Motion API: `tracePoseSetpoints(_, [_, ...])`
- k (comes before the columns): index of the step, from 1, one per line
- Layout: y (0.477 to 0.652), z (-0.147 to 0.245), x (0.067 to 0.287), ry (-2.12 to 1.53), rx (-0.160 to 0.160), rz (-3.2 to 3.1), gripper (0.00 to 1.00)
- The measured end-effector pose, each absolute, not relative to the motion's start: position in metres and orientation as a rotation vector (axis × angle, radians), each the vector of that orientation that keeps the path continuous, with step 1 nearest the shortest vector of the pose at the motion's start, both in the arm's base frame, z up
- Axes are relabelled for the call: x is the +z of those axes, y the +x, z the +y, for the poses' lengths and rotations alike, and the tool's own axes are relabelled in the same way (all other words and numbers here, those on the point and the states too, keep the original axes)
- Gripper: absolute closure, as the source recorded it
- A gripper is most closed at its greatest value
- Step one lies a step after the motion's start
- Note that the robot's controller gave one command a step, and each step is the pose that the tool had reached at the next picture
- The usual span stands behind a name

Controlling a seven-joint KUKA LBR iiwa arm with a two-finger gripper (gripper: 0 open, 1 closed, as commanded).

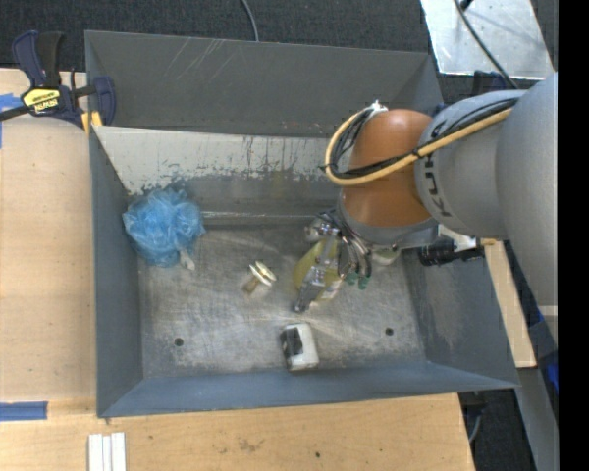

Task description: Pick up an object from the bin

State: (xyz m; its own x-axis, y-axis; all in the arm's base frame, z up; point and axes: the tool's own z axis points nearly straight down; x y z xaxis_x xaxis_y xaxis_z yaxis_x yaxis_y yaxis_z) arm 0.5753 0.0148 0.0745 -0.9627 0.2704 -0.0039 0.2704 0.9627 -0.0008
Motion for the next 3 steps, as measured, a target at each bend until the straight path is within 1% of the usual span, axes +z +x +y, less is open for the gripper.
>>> tracePoseSetpoints(1, [0.596,-0.024,0.173,0.493,-0.001,3.101,1.0])
tracePoseSetpoints(2, [0.596,-0.024,0.173,0.492,-0.001,3.101,1.0])
tracePoseSetpoints(3, [0.598,-0.024,0.244,0.491,0.0,3.1,1.0])
